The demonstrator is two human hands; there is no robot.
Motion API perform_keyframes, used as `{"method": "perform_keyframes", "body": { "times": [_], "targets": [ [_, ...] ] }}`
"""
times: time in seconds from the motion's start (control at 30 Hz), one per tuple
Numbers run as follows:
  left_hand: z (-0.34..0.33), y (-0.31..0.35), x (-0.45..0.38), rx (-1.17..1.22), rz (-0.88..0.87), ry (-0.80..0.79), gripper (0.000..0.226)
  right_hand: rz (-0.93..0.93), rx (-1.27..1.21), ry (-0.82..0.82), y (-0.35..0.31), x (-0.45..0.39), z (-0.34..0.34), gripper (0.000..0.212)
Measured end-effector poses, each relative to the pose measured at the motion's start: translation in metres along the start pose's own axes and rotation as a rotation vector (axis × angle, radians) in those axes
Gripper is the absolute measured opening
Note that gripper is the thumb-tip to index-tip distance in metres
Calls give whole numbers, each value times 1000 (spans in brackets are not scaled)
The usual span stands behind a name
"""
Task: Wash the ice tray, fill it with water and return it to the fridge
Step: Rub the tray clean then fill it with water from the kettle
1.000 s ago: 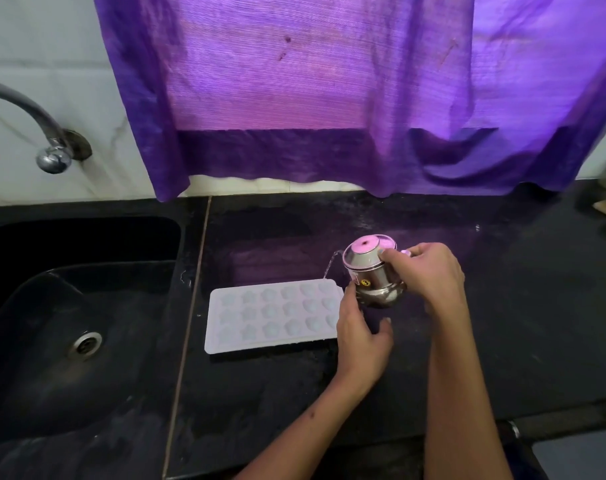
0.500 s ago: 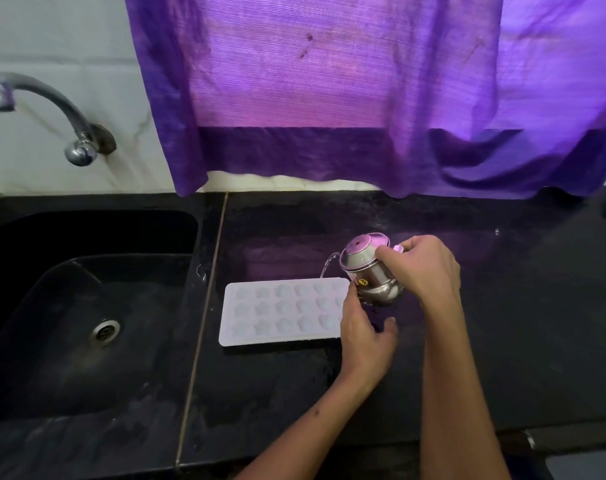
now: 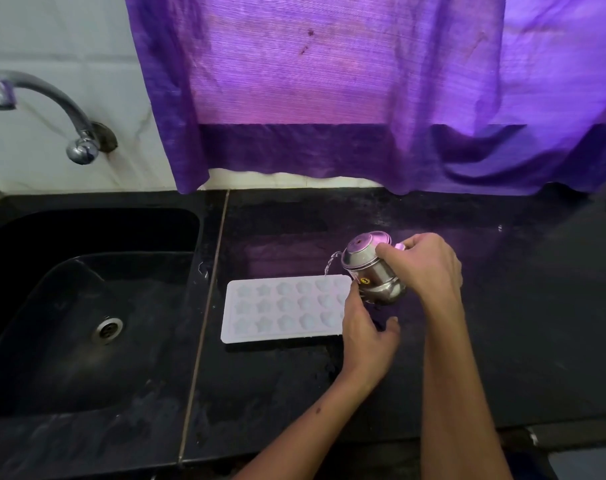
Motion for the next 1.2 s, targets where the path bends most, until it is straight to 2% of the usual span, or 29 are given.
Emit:
{"method": "perform_keyframes", "body": {
  "times": [0.23,0.47,0.67,1.2],
  "targets": [
    [5,3,3,-72,-40,25,81,-41,-120,18,6,-1,2,32],
    [21,18,6,-118,-103,121,83,-102,-325,-18,7,-1,-6,37],
    [31,14,6,-77,-50,138,82,-16,-188,-36,-12,2,-15,26],
    [30,3,7,-63,27,72,80,49,-25,-43,-25,7,-21,29]
  ]
}}
Point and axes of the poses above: each hand's wrist, its own x-axis away from the middle knuckle, its own z-axis out of the back of the hand, y = z × x, the point moved 8 cm from there along -x, towards the middle knuckle, and after that the axes turned 2 degrees about -z, right-handed, at the moved point
